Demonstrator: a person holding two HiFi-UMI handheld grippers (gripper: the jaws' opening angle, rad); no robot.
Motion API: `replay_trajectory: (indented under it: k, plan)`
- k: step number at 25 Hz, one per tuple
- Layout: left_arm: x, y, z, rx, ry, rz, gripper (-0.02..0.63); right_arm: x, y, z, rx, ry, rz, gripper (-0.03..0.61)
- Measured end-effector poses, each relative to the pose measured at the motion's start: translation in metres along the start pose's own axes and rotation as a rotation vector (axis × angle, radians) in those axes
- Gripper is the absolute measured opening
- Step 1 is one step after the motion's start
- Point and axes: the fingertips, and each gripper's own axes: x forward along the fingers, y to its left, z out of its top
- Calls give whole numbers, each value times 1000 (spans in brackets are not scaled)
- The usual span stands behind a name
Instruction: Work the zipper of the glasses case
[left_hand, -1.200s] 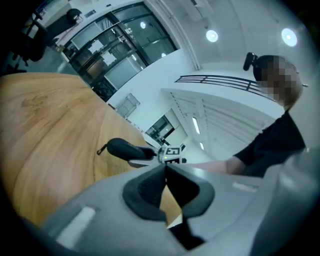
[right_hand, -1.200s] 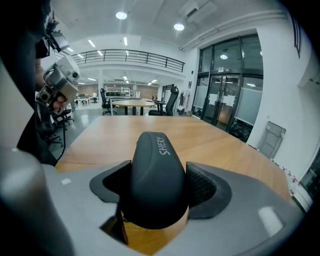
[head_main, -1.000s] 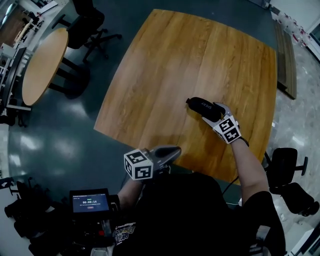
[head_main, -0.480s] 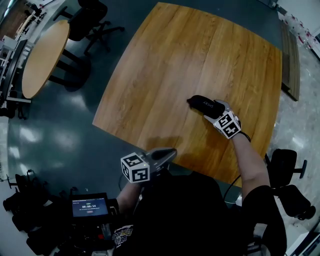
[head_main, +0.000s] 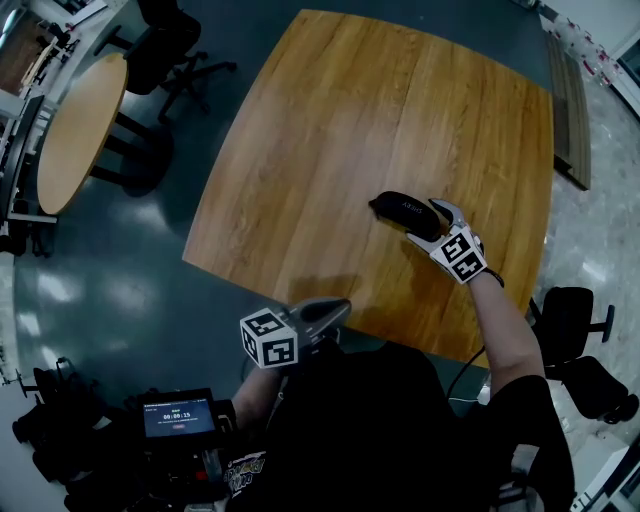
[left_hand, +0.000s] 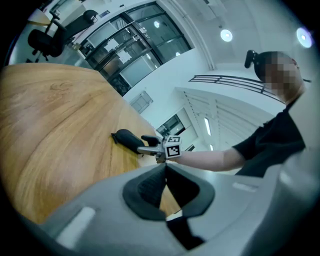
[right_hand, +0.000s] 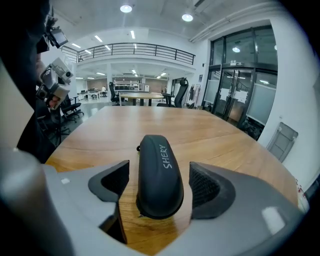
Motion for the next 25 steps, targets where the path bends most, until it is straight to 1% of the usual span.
replay_trajectory:
  k: [2, 3, 4, 5, 9, 13, 15, 17, 19, 22, 25]
  plan:
    - [-1, 0, 0, 7, 7, -15, 0, -16, 2, 13, 17, -59, -35, 330]
    - [-1, -1, 1, 11, 9, -24, 0, -26, 3, 19, 38, -96, -64, 269]
    - [-1, -2, 3, 16, 10, -36, 0, -37, 3, 25, 67, -132, -98, 170]
    - [0, -3, 5, 23, 12, -49, 0, -47, 4, 31, 104, -168, -129, 5]
    - [2, -7, 15, 59, 28, -96, 0, -82, 25, 66, 318, -312, -182, 5]
    - [-2, -12, 30, 92, 20, -125, 0, -116, 50, 107, 625, -470, -212, 5]
    - [-6, -12, 39, 106, 4, -118, 0, -135, 68, 126, 737, -558, -208, 5]
    - [-10, -11, 44, 118, -3, -108, 0, -152, 92, 142, 776, -618, -204, 5]
    - [-12, -13, 47, 129, 6, -109, 0, -163, 117, 152, 765, -643, -216, 5]
    - [-11, -22, 47, 139, 51, -158, 0, -175, 146, 162, 762, -681, -260, 5]
    - [-5, -38, 37, 159, 105, -206, 0, -182, 168, 157, 780, -694, -285, 5]
